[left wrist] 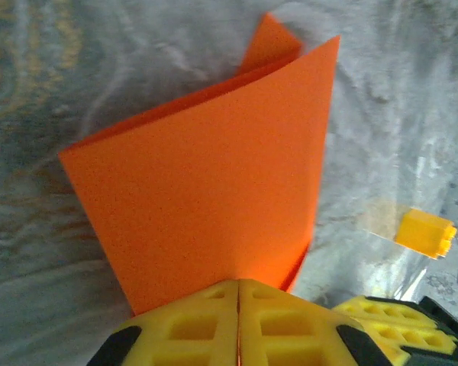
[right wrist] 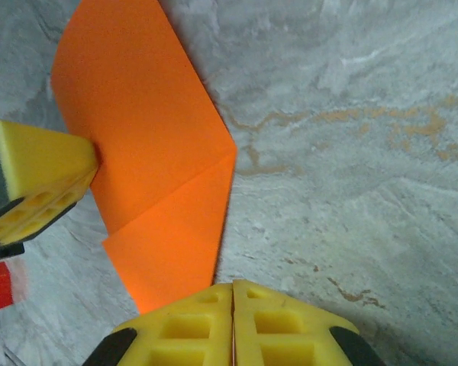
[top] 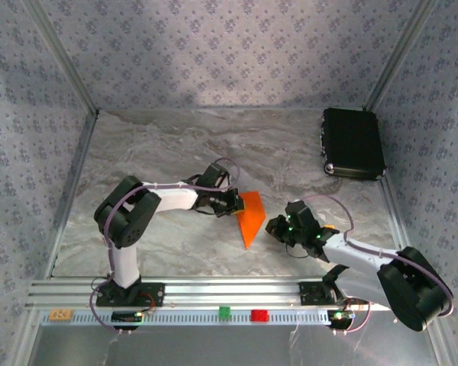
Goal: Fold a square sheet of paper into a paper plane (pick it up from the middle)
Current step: Perform the fifth fold on the wing at the bottom-center of the table.
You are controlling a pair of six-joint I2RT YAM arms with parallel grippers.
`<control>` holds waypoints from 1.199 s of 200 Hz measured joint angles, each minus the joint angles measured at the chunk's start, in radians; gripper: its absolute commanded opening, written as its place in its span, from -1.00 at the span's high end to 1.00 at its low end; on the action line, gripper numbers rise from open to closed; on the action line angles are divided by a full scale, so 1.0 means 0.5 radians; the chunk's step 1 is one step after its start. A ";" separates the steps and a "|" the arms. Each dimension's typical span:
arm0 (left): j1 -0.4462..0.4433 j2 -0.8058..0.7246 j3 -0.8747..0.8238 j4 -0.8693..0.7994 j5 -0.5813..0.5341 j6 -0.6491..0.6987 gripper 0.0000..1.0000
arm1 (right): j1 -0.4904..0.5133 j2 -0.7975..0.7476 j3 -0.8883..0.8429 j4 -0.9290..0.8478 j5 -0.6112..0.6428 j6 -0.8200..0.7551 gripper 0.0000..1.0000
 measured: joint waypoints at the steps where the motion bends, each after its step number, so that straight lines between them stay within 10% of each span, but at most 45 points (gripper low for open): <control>1: 0.000 0.003 0.000 0.000 0.001 0.000 0.89 | -0.001 0.004 0.001 0.000 -0.003 -0.005 0.78; 94: 0.096 0.019 -0.254 0.343 0.249 0.095 0.96 | -0.151 0.195 0.046 0.182 -0.293 -0.081 0.25; 240: 0.132 0.020 -0.273 0.343 0.363 0.191 0.96 | -0.333 0.714 0.230 0.600 -0.721 -0.166 0.53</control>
